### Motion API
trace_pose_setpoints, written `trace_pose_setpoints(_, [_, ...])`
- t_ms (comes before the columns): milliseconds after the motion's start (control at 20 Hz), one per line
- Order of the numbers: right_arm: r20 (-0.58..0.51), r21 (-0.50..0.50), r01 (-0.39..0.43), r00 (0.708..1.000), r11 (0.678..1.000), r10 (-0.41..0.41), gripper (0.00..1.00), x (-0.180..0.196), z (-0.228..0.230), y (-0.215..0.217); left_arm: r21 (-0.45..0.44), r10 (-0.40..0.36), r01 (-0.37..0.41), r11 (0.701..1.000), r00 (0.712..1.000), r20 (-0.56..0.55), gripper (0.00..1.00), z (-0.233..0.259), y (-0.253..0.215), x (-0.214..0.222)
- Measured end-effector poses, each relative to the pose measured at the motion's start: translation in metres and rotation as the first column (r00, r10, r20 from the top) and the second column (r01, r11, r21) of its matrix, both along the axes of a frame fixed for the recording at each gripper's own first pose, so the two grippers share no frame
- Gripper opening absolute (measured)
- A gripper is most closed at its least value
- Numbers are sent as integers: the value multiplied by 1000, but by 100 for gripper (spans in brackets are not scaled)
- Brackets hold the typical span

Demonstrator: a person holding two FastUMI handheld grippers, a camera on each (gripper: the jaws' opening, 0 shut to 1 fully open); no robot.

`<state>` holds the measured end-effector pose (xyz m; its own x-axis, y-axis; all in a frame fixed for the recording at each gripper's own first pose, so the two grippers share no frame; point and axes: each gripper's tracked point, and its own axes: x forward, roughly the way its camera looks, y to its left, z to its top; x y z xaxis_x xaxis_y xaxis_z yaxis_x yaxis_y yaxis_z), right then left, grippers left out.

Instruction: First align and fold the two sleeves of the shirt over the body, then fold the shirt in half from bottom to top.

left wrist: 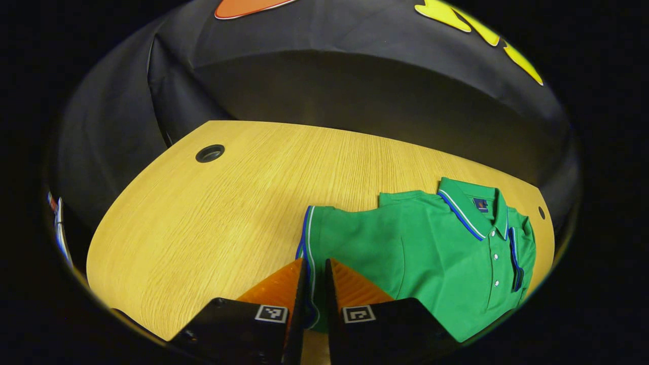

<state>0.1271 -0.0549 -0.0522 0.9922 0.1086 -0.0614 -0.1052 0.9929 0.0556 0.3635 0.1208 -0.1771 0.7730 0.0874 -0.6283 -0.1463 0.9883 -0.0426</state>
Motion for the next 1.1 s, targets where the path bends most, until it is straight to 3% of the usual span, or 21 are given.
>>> trace_pose_setpoints(50, [-2, -2, -1, 1000, 1000, 1, 97, 0, -1, 0, -6, 3, -3, 1000, 1000, 3, 16, 0, 1, 1])
trace_pose_setpoints(150, [-1, -2, -3, 1000, 1000, 3, 96, -1, 1, 1, -20, 9, -9, 1000, 1000, -1, 7, 1, -3, -1])
trace_pose_setpoints(600, [11, 18, 6, 1000, 1000, -6, 94, -3, 5, -5, -44, -64, 66, 997, 997, 43, 6, 43, -63, -4])
trace_pose_setpoints(850, [6, 22, 4, 1000, 1000, -4, 95, 1, 2, -7, -74, -142, 145, 987, 989, 41, 6, 47, -125, -3])
trace_pose_setpoints(1050, [1, 29, 2, 1000, 1000, -2, 97, 4, -1, -10, -46, -155, 155, 987, 988, 2, 8, 39, -153, -5])
trace_pose_setpoints(1100, [0, 30, 4, 1000, 1000, -4, 94, 5, -2, -10, -56, -173, 172, 983, 985, -5, 9, 39, -162, -8])
